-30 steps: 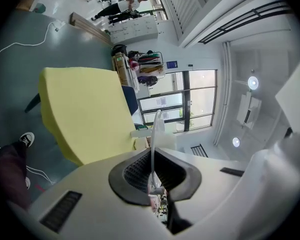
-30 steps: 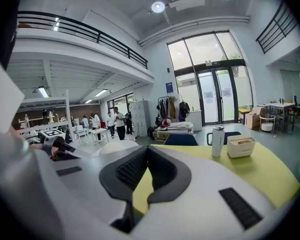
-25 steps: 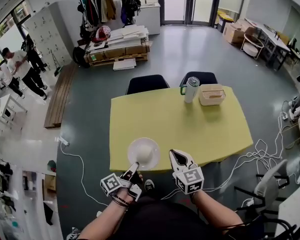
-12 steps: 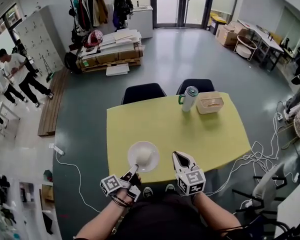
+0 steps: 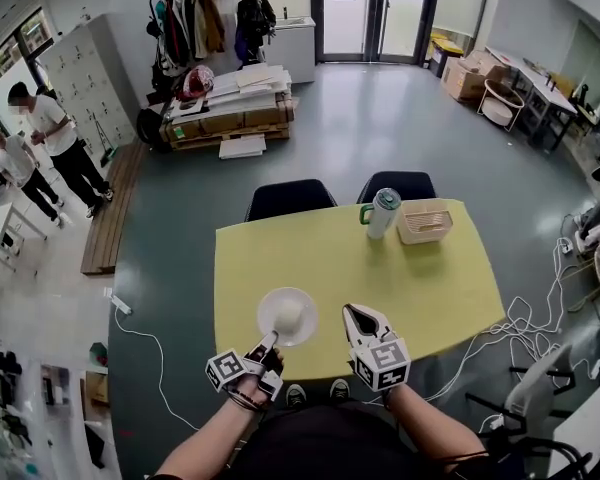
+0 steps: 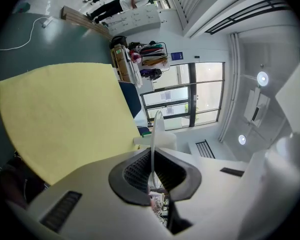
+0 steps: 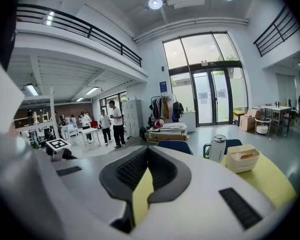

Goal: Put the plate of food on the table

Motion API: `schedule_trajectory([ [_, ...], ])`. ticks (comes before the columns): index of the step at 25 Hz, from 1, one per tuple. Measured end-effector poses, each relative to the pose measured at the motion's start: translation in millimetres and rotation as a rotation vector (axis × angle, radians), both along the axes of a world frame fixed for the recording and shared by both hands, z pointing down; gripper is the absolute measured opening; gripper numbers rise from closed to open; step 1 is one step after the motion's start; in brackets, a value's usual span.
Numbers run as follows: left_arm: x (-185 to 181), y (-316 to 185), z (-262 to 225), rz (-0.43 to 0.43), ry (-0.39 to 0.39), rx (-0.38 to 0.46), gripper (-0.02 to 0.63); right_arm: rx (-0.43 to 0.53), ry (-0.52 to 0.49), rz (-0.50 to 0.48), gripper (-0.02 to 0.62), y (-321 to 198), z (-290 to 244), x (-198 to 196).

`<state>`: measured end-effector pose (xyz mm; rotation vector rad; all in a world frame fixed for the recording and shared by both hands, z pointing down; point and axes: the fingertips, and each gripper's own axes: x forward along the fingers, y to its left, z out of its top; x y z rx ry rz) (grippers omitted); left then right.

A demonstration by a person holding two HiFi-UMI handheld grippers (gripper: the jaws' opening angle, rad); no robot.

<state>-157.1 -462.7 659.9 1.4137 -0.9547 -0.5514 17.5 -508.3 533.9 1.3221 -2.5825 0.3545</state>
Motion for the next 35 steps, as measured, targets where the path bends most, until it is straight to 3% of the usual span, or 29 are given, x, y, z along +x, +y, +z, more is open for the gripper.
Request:
schedule_trajectory([
  [7,-13.1,-21.1,43.6,0.006,-0.022,-0.053,0.015,-0.01,-0.001,0.002,0.011,-10.3,6.2,-1.3],
  [26,-8.3,-84.3,200.7,0.003,-0.037,-0.233,0.015,-0.18,0.021,-0.089,0.011,2.3,72.1,-30.4],
  [35,-3.7,-97.0,238.7,-0.012,-0.057,-0.295,0.015,-0.208,0.032,-0.074,0.011,2.4,87.1,-24.4],
])
